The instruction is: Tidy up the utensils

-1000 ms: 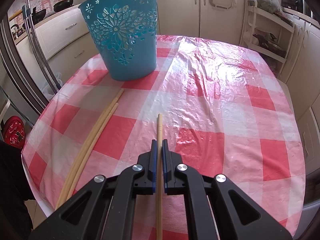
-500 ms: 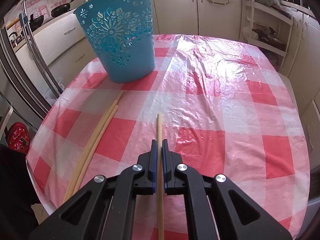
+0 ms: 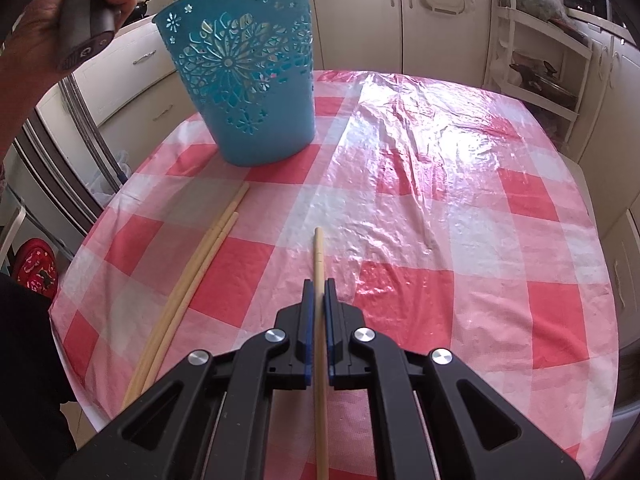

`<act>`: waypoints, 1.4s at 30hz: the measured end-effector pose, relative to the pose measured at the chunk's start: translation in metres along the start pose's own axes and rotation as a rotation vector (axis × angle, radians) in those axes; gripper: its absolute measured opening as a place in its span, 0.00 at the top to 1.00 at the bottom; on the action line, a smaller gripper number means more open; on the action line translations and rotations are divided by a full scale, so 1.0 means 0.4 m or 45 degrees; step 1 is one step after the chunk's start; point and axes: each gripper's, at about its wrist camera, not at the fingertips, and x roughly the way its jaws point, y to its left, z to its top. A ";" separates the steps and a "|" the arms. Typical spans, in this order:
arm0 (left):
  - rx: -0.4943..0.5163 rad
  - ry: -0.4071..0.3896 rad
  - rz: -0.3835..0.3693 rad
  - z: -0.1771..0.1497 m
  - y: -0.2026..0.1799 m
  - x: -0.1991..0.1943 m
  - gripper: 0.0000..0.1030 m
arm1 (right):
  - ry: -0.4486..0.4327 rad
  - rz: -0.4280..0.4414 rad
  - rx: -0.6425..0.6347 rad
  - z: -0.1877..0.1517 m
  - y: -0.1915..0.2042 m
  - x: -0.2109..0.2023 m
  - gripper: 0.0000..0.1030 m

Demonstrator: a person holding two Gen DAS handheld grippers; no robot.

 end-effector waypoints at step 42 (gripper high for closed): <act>0.065 0.345 0.293 -0.230 0.209 -0.297 0.25 | 0.029 -0.093 -0.011 0.036 0.021 0.028 0.95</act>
